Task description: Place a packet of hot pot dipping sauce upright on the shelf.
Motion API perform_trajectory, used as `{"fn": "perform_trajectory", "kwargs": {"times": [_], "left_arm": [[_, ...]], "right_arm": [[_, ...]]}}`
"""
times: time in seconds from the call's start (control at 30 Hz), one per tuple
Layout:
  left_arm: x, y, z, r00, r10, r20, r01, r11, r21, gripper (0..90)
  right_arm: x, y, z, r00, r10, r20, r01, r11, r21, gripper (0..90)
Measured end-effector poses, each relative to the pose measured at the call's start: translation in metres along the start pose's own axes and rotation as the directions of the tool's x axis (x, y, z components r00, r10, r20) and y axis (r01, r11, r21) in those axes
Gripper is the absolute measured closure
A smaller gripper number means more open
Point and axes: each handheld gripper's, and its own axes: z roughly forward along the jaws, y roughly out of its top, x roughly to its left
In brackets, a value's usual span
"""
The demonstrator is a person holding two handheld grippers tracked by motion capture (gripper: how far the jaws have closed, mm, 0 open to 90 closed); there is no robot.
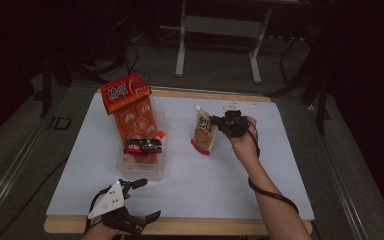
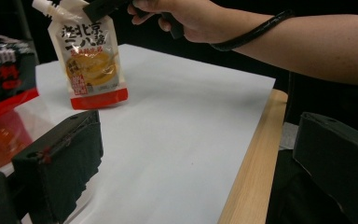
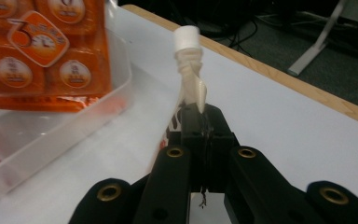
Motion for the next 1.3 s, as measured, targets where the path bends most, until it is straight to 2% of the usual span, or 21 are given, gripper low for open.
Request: {"fn": "perform_trajectory", "kwargs": {"times": [0.07, 0.2, 0.47, 0.63, 0.83, 1.0, 1.17, 1.3], "left_arm": [[0.000, 0.001, 0.002, 0.9998, 0.018, 0.000, -0.018, 0.9998, 0.000, 2.0], [0.001, 0.004, 0.005, 0.9996, 0.028, 0.000, -0.028, 0.9996, -0.004, 2.0], [0.000, 0.010, 0.008, 0.9992, 0.020, 0.036, -0.019, 0.9995, -0.025, 2.1], [-0.001, 0.015, 0.010, 0.9987, -0.003, 0.051, 0.004, 0.9998, -0.022, 3.8], [0.000, 0.022, 0.011, 0.9994, -0.011, 0.034, 0.012, 0.9997, -0.023, 2.7], [-0.001, 0.029, 0.012, 0.9997, 0.010, -0.021, -0.011, 0.9996, -0.027, 1.7], [0.001, 0.034, 0.012, 1.0000, 0.000, -0.003, 0.000, 0.9998, -0.018, 1.4], [0.002, 0.037, 0.013, 0.9995, -0.009, 0.030, 0.009, 1.0000, -0.004, 1.4]], "right_arm": [[0.004, 0.000, -0.007, 0.9998, -0.021, 0.005, 0.021, 1.000, -0.004, 89.7], [0.006, -0.001, -0.018, 0.9991, -0.040, 0.011, 0.040, 0.999, 0.003, 89.6], [0.009, -0.006, -0.041, 0.9987, -0.051, 0.005, 0.051, 0.999, -0.012, 89.6], [0.016, -0.008, -0.057, 0.9976, -0.069, -0.011, 0.068, 0.997, -0.021, 89.7], [0.026, -0.010, -0.078, 0.9954, -0.087, -0.040, 0.086, 0.995, -0.045, 89.6], [0.037, -0.012, -0.091, 0.9920, -0.111, -0.061, 0.107, 0.993, -0.055, 89.6], [0.048, -0.013, -0.105, 0.9872, -0.133, -0.088, 0.127, 0.989, -0.071, 89.5], [0.055, -0.014, -0.116, 0.9818, -0.152, -0.113, 0.143, 0.986, -0.084, 89.6]]}}
